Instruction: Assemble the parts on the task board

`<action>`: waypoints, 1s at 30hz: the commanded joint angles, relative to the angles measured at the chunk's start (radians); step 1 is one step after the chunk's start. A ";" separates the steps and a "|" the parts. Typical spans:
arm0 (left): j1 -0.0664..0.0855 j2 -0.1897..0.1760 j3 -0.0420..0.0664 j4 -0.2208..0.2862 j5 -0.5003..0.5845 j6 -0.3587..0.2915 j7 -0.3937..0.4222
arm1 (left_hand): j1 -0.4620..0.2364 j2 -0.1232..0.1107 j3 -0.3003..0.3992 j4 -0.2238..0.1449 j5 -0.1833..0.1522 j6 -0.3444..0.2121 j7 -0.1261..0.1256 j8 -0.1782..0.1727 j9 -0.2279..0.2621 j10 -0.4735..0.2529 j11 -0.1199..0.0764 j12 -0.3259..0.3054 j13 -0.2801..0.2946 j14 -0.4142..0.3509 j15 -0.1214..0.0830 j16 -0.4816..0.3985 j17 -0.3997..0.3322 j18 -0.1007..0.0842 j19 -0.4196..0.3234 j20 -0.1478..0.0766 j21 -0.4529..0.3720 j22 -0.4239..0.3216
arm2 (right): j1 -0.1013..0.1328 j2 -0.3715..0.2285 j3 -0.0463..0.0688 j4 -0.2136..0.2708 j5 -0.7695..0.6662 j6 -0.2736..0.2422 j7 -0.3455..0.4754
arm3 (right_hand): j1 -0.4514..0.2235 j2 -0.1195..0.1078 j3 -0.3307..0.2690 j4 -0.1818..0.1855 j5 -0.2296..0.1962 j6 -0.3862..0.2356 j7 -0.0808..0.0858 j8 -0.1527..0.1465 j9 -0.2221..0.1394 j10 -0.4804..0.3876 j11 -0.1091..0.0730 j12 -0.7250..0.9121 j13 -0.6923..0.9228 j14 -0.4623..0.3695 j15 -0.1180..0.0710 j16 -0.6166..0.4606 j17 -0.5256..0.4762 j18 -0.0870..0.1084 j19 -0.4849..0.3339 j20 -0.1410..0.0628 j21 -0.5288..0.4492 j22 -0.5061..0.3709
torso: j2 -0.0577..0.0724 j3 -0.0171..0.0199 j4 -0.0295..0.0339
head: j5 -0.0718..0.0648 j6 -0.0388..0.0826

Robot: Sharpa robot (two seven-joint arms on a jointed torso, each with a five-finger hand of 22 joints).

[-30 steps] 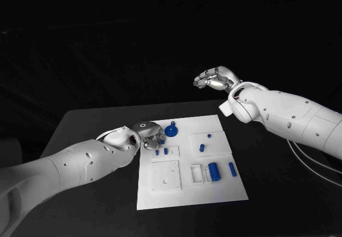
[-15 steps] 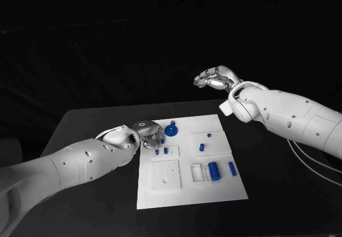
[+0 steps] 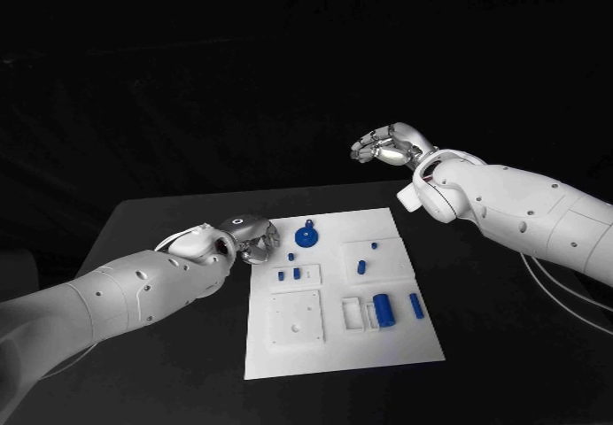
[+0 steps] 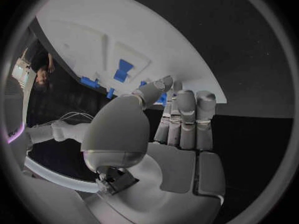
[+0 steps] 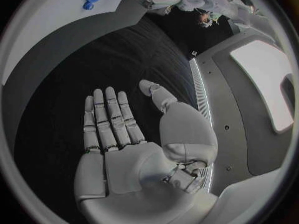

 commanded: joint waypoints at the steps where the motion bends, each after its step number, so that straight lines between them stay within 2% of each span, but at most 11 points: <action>1: 0.015 -0.016 0.020 -0.006 0.242 0.030 0.003 | -0.006 -0.007 -0.004 0.009 -0.015 0.004 0.011 0.006 0.000 -0.009 0.002 -0.008 0.000 -0.007 0.005 -0.006 0.000 0.146 -0.007 0.004 -0.005 -0.002 | 0.000 -0.010 0.000 0.000 -0.116 0.059 -0.030 | 0.037 -0.009 0.019 -0.001 -0.023 0.001 0.002 0.008 -0.002 0.012 -0.002 -0.004 0.000 0.019 -0.011 0.020 -0.001 0.024 0.024 0.008 0.007 0.004 | -0.001 0.0003 0.0011 | -0.004 0.004; 3: 0.030 -0.032 0.029 -0.013 0.436 0.063 -0.007 | -0.012 -0.005 -0.005 0.013 -0.022 0.004 0.012 0.007 0.000 -0.010 0.003 -0.009 0.000 -0.011 0.006 -0.010 -0.001 0.145 -0.009 0.005 -0.008 -0.004 | 0.000 -0.018 0.000 0.001 -0.183 0.077 -0.048 | 0.076 -0.018 0.038 -0.003 -0.048 0.021 -0.006 0.020 0.002 0.045 -0.016 0.015 0.008 0.061 -0.030 0.050 0.009 0.037 0.064 0.007 0.025 0.007 | -0.001 -0.0005 0.0000 | -0.010 0.011; 5: 0.046 -0.048 0.033 -0.015 0.597 0.077 0.001 | -0.016 0.002 -0.006 0.017 -0.024 0.007 0.016 0.010 0.001 -0.008 0.003 -0.007 0.001 -0.012 0.005 -0.013 -0.002 0.145 -0.010 0.006 -0.010 -0.005 | -0.001 -0.027 0.000 0.008 -0.258 0.105 -0.069 | 0.096 -0.023 0.045 -0.003 -0.073 0.039 -0.014 0.031 0.007 0.072 -0.028 0.030 0.017 0.090 -0.046 0.072 0.017 0.037 0.100 0.001 0.038 0.006 | -0.001 -0.0011 0.0000 | -0.013 0.015; 10: 0.078 -0.104 0.040 0.034 0.735 0.128 0.090 | -0.030 0.017 -0.010 0.013 -0.015 0.007 0.016 0.016 0.001 -0.003 0.003 -0.003 0.005 -0.037 0.006 -0.045 -0.014 0.140 -0.034 0.010 -0.033 -0.015 | -0.013 -0.072 0.000 0.053 -0.422 0.111 -0.107 | 0.127 -0.037 0.046 -0.005 -0.096 0.073 -0.032 0.054 0.024 0.138 -0.064 0.070 0.051 0.193 -0.100 0.148 0.063 0.037 0.229 -0.038 0.089 0.002 | -0.004 -0.0024 0.0050 | -0.032 0.019; 14: 0.101 -0.158 0.039 0.122 0.747 0.175 0.129 | -0.038 0.023 -0.013 0.008 -0.014 0.002 0.017 0.020 0.001 0.003 0.003 0.002 0.010 -0.055 0.006 -0.085 -0.030 0.129 -0.055 0.014 -0.062 -0.030 | -0.028 -0.116 -0.001 0.097 -0.518 0.106 -0.121 | 0.155 -0.047 0.044 -0.005 -0.106 0.084 -0.038 0.063 0.038 0.167 -0.080 0.088 0.082 0.315 -0.165 0.229 0.118 0.037 0.379 -0.095 0.161 0.007 | -0.010 -0.0058 0.0161 | -0.050 0.030; 17: 0.112 -0.207 0.038 0.198 0.860 0.192 0.133 | -0.042 0.024 -0.016 0.007 -0.015 0.001 0.017 0.023 0.001 0.002 0.004 0.003 0.012 -0.064 0.007 -0.106 -0.038 0.123 -0.066 0.016 -0.077 -0.037 | -0.043 -0.126 -0.001 0.112 -0.553 0.117 -0.127 | 0.167 -0.050 0.037 -0.005 -0.113 0.082 -0.038 0.063 0.044 0.164 -0.084 0.085 0.095 0.431 -0.215 0.300 0.166 0.037 0.514 -0.151 0.233 0.023 | -0.018 -0.0102 0.0252 | -0.055 0.026; 20: 0.113 -0.236 0.038 0.246 0.974 0.189 0.139 | -0.043 0.026 -0.016 0.005 -0.021 0.002 0.016 0.027 0.001 0.003 0.006 0.005 0.014 -0.084 0.010 -0.139 -0.051 0.113 -0.087 0.020 -0.101 -0.047 | -0.054 -0.125 -0.002 0.119 -0.615 0.111 -0.129 | 0.173 -0.051 0.031 -0.006 -0.126 0.084 -0.041 0.063 0.048 0.165 -0.096 0.082 0.105 0.495 -0.230 0.345 0.202 0.037 0.596 -0.188 0.271 0.031 | -0.025 -0.0128 0.0275 | -0.054 0.026; 22: 0.113 -0.248 0.038 0.267 1.125 0.213 0.123 | -0.045 0.028 -0.018 0.005 -0.030 0.004 0.016 0.031 0.002 0.004 0.007 0.006 0.016 -0.097 0.012 -0.162 -0.059 0.106 -0.100 0.023 -0.117 -0.054 | -0.061 -0.127 -0.004 0.129 -0.651 0.110 -0.136 | 0.177 -0.055 0.024 -0.006 -0.131 0.088 -0.043 0.063 0.050 0.169 -0.103 0.080 0.112 0.525 -0.239 0.389 0.234 0.037 0.643 -0.215 0.301 0.044 | -0.030 -0.0156 0.0293 | -0.058 0.025; 24: 0.113 -0.252 0.038 0.281 1.317 0.242 0.114 | -0.069 0.028 -0.035 0.014 -0.067 0.007 0.015 0.036 0.004 0.007 0.009 0.009 0.018 -0.104 0.014 -0.178 -0.064 0.099 -0.109 0.026 -0.128 -0.059 | -0.077 -0.137 -0.005 0.158 -0.730 0.103 -0.156 | 0.182 -0.056 0.018 -0.005 -0.136 0.095 -0.046 0.065 0.053 0.176 -0.110 0.080 0.120 0.545 -0.246 0.437 0.269 0.037 0.677 -0.236 0.332 0.062 | -0.034 -0.0183 0.0314 | -0.069 0.024; 27: 0.113 -0.254 0.038 0.304 1.352 0.246 0.128 | -0.094 0.039 -0.083 0.003 -0.067 0.001 0.016 0.038 0.003 0.001 0.010 0.007 0.019 -0.107 0.016 -0.198 -0.068 0.092 -0.119 0.024 -0.143 -0.065 | -0.091 -0.150 -0.007 0.187 -0.822 0.148 -0.209 | 0.176 -0.068 0.008 -0.005 -0.146 0.103 -0.051 0.067 0.061 0.183 -0.114 0.080 0.138 0.534 -0.251 0.480 0.307 0.037 0.687 -0.249 0.356 0.084 | -0.044 -0.0241 0.0411 | -0.080 0.020; 30: 0.113 -0.257 0.038 0.318 1.354 0.240 0.134 | -0.112 0.041 -0.106 0.002 -0.067 -0.001 0.016 0.039 0.003 0.000 0.012 0.007 0.020 -0.114 0.017 -0.210 -0.071 0.088 -0.126 0.024 -0.152 -0.069 | -0.106 -0.159 -0.011 0.205 -0.860 0.163 -0.228 | 0.174 -0.073 0.005 -0.005 -0.159 0.095 -0.047 0.062 0.062 0.163 -0.107 0.065 0.139 0.533 -0.245 0.493 0.318 0.037 0.691 -0.253 0.364 0.090 | -0.048 -0.0271 0.0441 | -0.082 0.019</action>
